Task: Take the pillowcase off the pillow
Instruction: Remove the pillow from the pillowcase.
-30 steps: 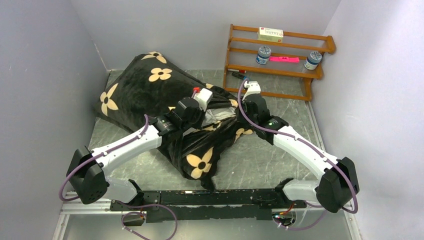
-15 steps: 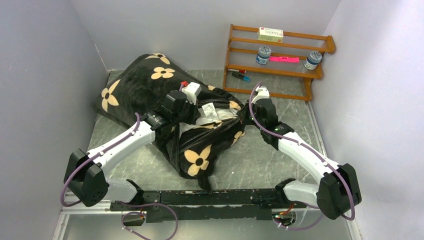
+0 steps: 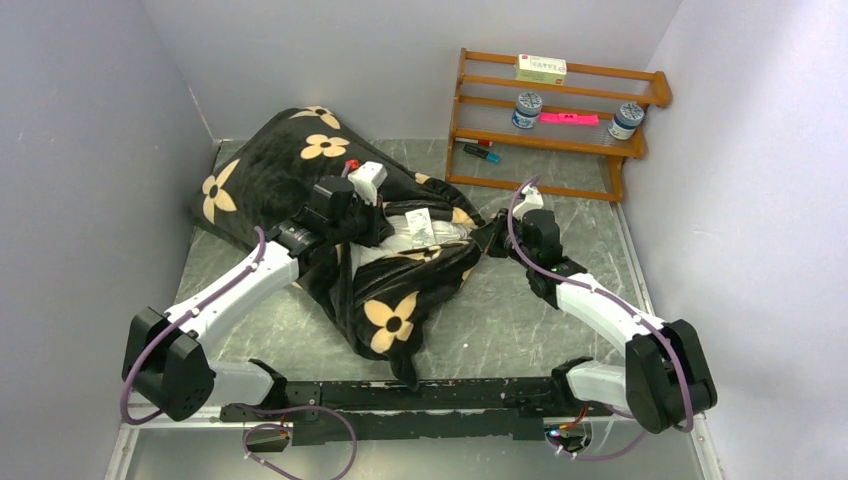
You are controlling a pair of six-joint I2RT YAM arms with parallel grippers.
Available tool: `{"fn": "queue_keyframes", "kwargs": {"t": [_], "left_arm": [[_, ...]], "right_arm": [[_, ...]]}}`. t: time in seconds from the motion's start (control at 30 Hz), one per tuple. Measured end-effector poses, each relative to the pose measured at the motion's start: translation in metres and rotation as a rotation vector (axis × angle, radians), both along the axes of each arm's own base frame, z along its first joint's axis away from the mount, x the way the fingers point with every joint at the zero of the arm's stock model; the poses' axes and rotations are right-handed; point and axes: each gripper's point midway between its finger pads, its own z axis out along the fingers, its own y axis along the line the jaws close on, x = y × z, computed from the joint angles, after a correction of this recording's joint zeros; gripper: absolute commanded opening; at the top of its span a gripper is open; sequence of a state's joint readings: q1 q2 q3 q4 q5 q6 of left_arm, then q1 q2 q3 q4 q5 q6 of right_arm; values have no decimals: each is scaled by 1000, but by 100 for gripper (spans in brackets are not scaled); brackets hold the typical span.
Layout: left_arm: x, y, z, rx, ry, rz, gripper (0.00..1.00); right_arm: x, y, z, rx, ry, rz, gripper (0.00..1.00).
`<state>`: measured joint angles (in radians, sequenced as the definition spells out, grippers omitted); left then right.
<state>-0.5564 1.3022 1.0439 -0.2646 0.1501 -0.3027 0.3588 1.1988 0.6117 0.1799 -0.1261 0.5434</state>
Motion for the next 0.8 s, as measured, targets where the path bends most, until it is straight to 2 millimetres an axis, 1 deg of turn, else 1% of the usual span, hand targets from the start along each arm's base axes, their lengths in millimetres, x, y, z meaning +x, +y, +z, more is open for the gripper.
{"fn": "queue_keyframes", "kwargs": {"t": [0.17,0.3,0.5,0.57,0.67,0.8], "left_arm": [[-2,0,-2,-21,13,-24,5],[-3,-1,-3,-35,20,-45,5],[-5,-2,-3,-25,8,-78,5],[-6,-2,-3,-16,0,-87,11],[-10,-4,0,10,-26,-91,28],[-15,-4,5,46,-62,-79,48]], "right_arm": [[-1,7,-10,39,-14,41,1],[1,15,-14,58,-25,77,3],[-1,27,-15,77,-53,146,4],[-3,35,-15,75,-65,176,4],[-8,50,-15,76,-82,222,4],[-15,67,-13,75,-99,273,3]]}}
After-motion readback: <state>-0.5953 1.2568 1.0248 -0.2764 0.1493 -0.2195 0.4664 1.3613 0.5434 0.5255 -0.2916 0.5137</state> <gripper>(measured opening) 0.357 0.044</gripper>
